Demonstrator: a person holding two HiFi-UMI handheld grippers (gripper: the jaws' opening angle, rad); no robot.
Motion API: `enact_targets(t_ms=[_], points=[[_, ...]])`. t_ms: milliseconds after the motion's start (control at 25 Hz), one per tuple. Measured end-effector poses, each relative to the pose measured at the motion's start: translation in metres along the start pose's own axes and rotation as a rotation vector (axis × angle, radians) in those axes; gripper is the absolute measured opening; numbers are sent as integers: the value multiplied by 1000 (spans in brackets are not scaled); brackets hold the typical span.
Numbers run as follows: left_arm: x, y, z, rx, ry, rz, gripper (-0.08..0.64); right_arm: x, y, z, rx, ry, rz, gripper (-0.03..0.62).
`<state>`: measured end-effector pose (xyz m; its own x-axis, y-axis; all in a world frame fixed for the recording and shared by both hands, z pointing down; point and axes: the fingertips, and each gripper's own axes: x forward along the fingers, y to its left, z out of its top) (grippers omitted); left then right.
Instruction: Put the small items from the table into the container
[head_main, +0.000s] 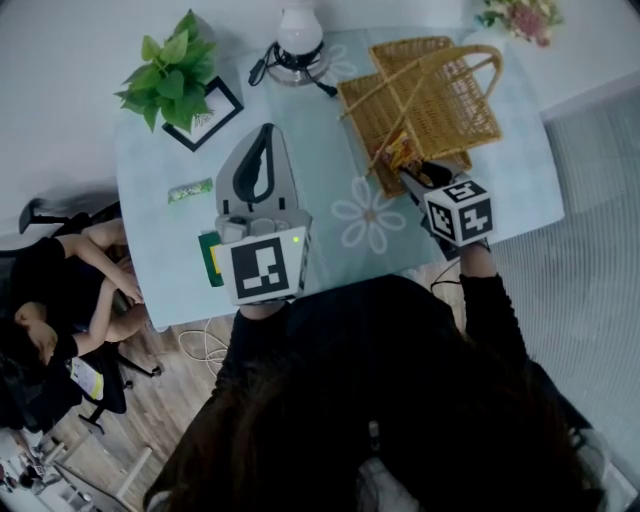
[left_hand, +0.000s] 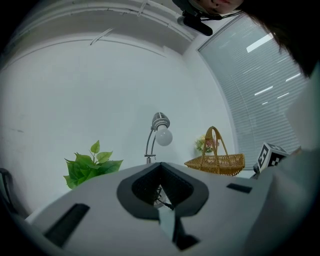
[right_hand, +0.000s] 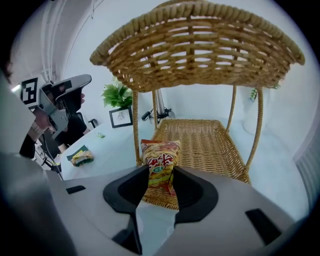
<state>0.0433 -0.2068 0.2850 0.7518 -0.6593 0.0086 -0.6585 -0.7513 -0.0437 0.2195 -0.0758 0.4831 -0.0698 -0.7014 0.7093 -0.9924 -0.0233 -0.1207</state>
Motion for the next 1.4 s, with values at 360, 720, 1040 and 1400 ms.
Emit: enact_targets(t_ms=[360,720,1040,1400], points=[[3,-4,2,1,-3,-9,2,1,7,-1,-11,6,23,238],[2,-7,4,-2,-6,-13,2,-28,17,20,13,-78,47,265],[-6,-2,2,-8,0,5,2,-40,59,46,-57,-125,136,246],[-17,6,4,-1,-5,38,2,-42,96,93,-77,-284,197,40]])
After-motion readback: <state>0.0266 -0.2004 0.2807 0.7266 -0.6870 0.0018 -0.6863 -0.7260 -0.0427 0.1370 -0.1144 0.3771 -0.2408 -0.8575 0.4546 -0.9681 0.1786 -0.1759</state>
